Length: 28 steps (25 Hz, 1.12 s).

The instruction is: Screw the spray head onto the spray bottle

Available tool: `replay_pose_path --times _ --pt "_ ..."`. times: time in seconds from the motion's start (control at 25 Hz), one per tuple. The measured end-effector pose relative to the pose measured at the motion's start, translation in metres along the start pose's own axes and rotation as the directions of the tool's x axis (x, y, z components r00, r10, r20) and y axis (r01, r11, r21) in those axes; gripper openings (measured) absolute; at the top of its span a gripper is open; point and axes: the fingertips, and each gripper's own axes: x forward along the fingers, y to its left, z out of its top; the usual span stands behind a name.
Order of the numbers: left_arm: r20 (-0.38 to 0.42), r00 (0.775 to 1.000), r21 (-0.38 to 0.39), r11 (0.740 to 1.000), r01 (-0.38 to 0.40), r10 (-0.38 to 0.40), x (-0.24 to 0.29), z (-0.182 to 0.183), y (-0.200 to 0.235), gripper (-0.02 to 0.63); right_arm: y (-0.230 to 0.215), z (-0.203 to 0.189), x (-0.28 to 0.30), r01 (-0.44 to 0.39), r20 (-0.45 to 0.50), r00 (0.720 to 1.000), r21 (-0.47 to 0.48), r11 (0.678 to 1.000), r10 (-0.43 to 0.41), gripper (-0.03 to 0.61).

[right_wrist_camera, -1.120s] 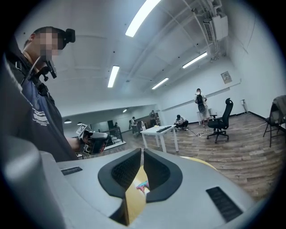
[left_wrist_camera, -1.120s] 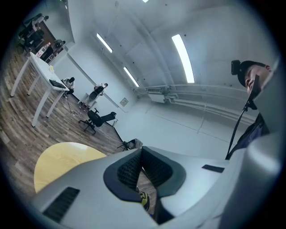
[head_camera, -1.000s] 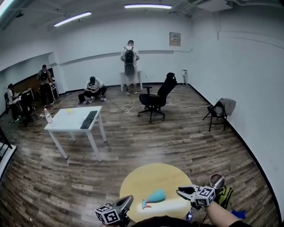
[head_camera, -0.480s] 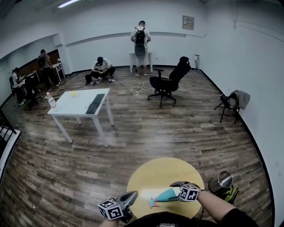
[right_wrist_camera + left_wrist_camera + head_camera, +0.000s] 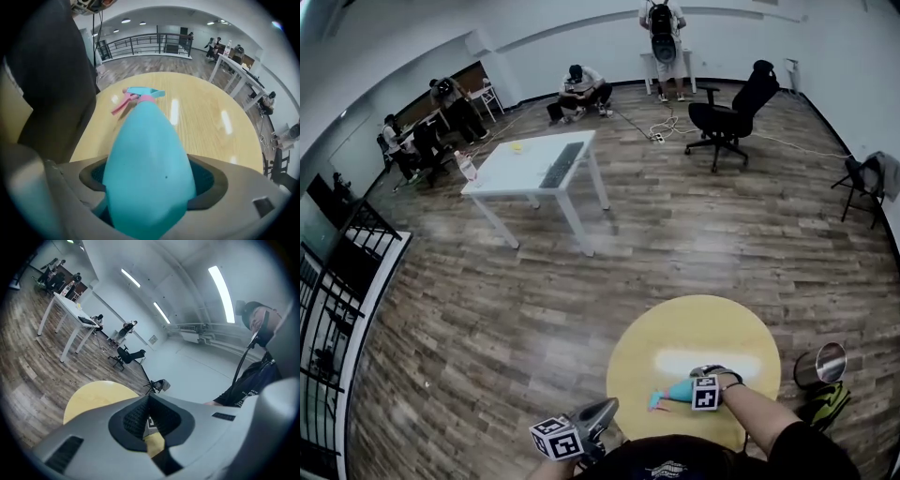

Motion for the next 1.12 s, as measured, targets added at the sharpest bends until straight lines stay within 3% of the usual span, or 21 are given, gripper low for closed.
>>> replay_pose_path --times 0.16,0.28,0.36,0.48,0.6,0.8,0.96,1.04,1.12 --pt "-0.029 1.000 0.032 0.999 0.006 -0.005 0.004 0.010 0.012 0.015 -0.004 0.002 -0.001 -0.018 0.008 1.000 0.011 1.000 0.018 0.454" --pt "-0.049 0.997 0.132 0.990 0.059 -0.053 0.016 0.033 0.018 0.015 0.000 0.007 -0.015 0.004 0.061 0.998 0.134 0.991 -0.012 0.454" --pt "-0.076 0.993 0.233 0.966 0.109 -0.094 0.023 0.053 0.015 0.015 -0.002 0.019 -0.048 0.055 0.149 0.984 0.252 0.966 -0.095 0.454" --pt "-0.134 0.979 0.370 0.909 0.190 -0.150 0.037 0.084 0.003 0.017 -0.015 0.031 -0.125 0.175 0.233 0.929 0.410 0.895 -0.288 0.454" --pt "-0.180 0.961 0.440 0.857 0.269 -0.209 0.057 0.113 -0.026 0.020 -0.025 0.036 -0.211 0.319 0.250 0.849 0.461 0.828 -0.466 0.454" --pt "-0.252 0.911 0.432 0.805 0.407 -0.326 0.083 0.110 -0.131 0.035 0.006 0.023 -0.324 0.488 0.266 0.748 0.402 0.775 -0.609 0.454" --pt "-0.294 0.876 0.402 0.782 0.477 -0.383 0.097 0.073 -0.217 0.090 0.034 -0.013 -0.370 0.570 0.279 0.707 0.319 0.757 -0.650 0.454" --pt "-0.348 0.848 0.358 0.780 0.514 -0.399 0.103 0.045 -0.250 0.186 0.047 -0.032 -0.383 0.601 0.279 0.702 0.263 0.755 -0.656 0.454" --pt "-0.404 0.831 0.330 0.787 0.522 -0.382 0.112 0.016 -0.271 0.329 0.057 -0.045 -0.394 0.628 0.273 0.700 0.203 0.751 -0.660 0.454"
